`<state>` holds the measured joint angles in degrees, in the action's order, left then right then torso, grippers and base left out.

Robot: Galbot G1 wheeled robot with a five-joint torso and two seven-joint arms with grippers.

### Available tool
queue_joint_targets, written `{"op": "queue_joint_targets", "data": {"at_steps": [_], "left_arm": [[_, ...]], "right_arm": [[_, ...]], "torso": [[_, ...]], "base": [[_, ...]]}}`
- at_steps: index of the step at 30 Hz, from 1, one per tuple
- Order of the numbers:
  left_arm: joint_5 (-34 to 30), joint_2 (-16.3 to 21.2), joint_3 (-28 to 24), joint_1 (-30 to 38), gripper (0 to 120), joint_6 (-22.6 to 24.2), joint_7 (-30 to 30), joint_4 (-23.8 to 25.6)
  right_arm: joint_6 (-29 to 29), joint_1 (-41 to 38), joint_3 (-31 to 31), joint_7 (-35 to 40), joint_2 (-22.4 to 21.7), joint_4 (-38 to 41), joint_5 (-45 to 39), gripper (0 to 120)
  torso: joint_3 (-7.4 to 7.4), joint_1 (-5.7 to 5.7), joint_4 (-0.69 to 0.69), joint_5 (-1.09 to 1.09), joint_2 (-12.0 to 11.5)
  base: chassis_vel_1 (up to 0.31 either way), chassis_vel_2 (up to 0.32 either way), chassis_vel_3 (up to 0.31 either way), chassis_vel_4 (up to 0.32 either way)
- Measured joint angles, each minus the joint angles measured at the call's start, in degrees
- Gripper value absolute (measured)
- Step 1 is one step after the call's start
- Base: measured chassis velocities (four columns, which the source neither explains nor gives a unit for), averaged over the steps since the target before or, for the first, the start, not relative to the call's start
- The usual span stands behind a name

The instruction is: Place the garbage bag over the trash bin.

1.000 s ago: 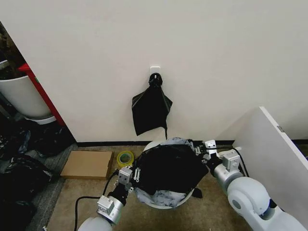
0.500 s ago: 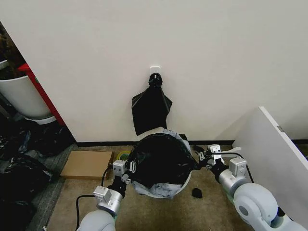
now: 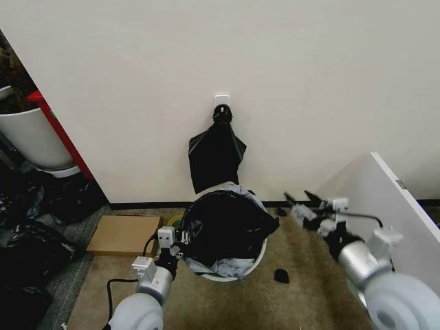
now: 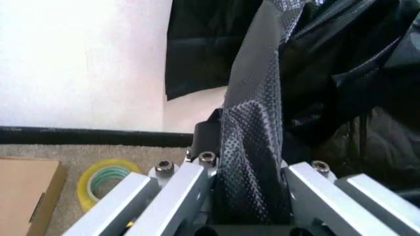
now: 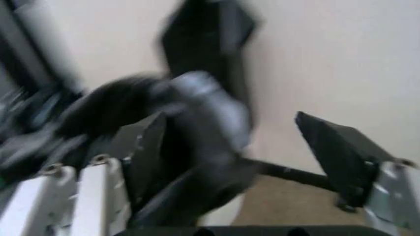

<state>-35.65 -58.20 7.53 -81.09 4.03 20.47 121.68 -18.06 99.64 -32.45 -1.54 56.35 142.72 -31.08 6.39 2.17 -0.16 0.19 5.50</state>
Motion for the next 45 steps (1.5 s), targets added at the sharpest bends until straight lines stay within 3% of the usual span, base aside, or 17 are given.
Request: {"op": "queue_joint_targets", "data": {"at_steps": [6, 12, 17, 22, 27, 30, 31, 34, 36, 38, 41, 45], "left_arm": [[-0.16, 0.42, -0.2, 0.98, 1, 1.36, 0.19, 0.16], [-0.77, 0.33, -0.45, 1.65, 1, 2.54, 0.84, 0.18], [-1.43, 0.01, -0.69, 1.97, 1, 3.22, 1.2, 0.16], [-1.86, -0.28, -0.85, 2.3, 1, 3.7, 1.47, 0.0], [-2.73, -0.32, -0.9, 2.59, 1, 4.04, 1.84, -0.21], [-2.81, -0.34, -0.9, 2.62, 1, 4.06, 1.85, -0.21], [-2.94, -0.49, -0.9, 2.75, 1, 4.16, 1.89, -0.3], [-2.91, -0.79, -0.66, 2.84, 1, 4.24, 1.9, -0.37], [-2.91, -0.79, -0.63, 2.84, 1, 4.25, 1.9, -0.37], [-3.0, -0.67, -0.54, 2.84, 1, 4.3, 1.89, -0.26], [-3.11, -0.68, -0.46, 2.85, 1, 4.31, 1.99, -0.25], [-4.3, -0.85, -0.46, 2.97, 1, 4.8, 2.64, -0.09]], "right_arm": [[4.14, 2.21, 10.39, -8.09, -2.22, -1.09, 14.48, 99], [9.02, 2.63, 14.11, -14.57, -2.91, -2.25, 21.67, 100], [11.34, 1.76, 16.05, -15.67, -2.57, -4.46, 27.65, 99], [13.44, 0.45, 17.02, -15.11, -2.03, -6.89, 30.51, 86], [14.57, -0.94, 17.42, -14.39, -1.87, -7.99, 31.56, 62], [14.66, -1.02, 17.46, -14.3, -1.88, -8.08, 31.67, 60], [14.92, -1.28, 17.71, -14.11, -1.95, -8.45, 31.63, 51], [16.1, -1.94, 17.79, -14.3, -2.02, -9.45, 31.25, 37], [16.18, -2.0, 17.81, -14.31, -2.02, -9.5, 31.19, 35], [16.62, -2.03, 18.03, -14.27, -2.0, -9.56, 30.8, 23], [17.19, -1.82, 18.04, -14.35, -1.99, -9.53, 30.71, 18], [18.12, -0.95, 18.03, -14.98, -2.0, -9.6, 31.07, 0]], "torso": [[0.0, 0.0, 0.04, 0.02, 0.0], [0.0, 0.0, 0.04, 0.01, 0.0], [0.0, 0.0, 0.03, 0.02, 0.0], [0.0, 0.0, 0.03, 0.02, 0.0], [0.01, 0.01, 0.03, 0.02, 0.0], [0.01, 0.0, 0.03, 0.02, 0.0], [0.01, 0.0, 0.03, 0.02, 0.0], [0.01, 0.01, 0.03, 0.02, 0.0], [0.01, 0.0, 0.03, 0.02, 0.0], [0.01, 0.0, 0.03, 0.02, 0.0], [0.01, 0.01, 0.03, 0.02, 0.0], [0.01, 0.0, 0.03, 0.01, 0.0]], "base": [[0.0, 0.0, 0.0, 0.0], [0.0, 0.0, 0.0, 0.0], [0.0, 0.0, 0.0, 0.0], [0.0, 0.0, 0.0, 0.0], [0.0, 0.0, 0.0, 0.0], [0.0, 0.0, 0.0, 0.0], [0.0, 0.0, 0.0, 0.0], [0.0, 0.0, 0.0, 0.0], [0.0, 0.0, 0.0, 0.0], [0.0, 0.0, 0.0, 0.0], [0.0, 0.0, 0.0, 0.0], [0.0, 0.0, 0.0, 0.0]]}}
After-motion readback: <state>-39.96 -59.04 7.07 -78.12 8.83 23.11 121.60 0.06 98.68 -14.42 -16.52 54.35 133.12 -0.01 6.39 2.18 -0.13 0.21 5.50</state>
